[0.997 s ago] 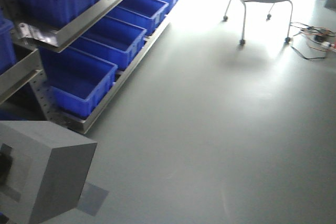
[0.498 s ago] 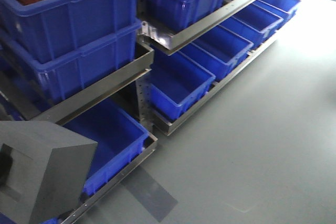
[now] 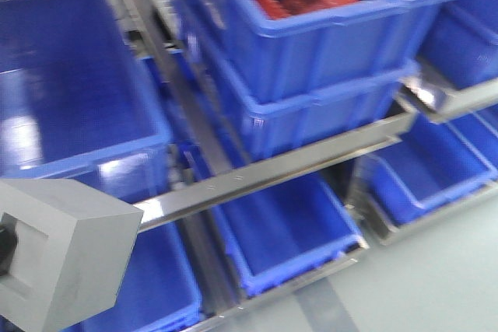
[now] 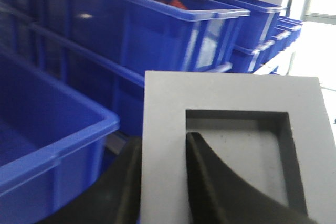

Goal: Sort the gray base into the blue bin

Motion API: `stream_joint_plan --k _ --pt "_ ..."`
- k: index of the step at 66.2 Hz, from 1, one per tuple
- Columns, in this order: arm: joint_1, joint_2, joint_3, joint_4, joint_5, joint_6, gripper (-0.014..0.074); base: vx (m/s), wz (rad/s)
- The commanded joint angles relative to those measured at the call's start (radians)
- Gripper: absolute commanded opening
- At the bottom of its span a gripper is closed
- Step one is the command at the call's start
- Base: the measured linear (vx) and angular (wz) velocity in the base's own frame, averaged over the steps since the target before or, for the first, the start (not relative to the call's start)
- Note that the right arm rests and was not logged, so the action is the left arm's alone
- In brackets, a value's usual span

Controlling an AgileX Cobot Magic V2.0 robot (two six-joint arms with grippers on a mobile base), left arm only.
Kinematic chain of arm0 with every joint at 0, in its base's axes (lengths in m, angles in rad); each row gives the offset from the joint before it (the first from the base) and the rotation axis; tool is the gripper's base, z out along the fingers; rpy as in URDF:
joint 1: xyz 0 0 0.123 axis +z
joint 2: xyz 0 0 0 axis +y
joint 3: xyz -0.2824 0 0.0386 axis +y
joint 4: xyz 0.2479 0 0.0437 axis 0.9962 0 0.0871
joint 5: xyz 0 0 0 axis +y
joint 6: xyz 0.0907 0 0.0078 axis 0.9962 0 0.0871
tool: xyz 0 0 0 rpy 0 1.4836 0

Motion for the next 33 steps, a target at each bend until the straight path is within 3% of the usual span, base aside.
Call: stream_joint_plan --k 1,33 --pt "0.000 0.006 -0.030 -0.013 -0.096 -0.007 -0.0006 0.11 0.61" --pt "0.000 0.006 -0.030 -0.013 -0.096 -0.007 -0.0006 0.09 0.52"
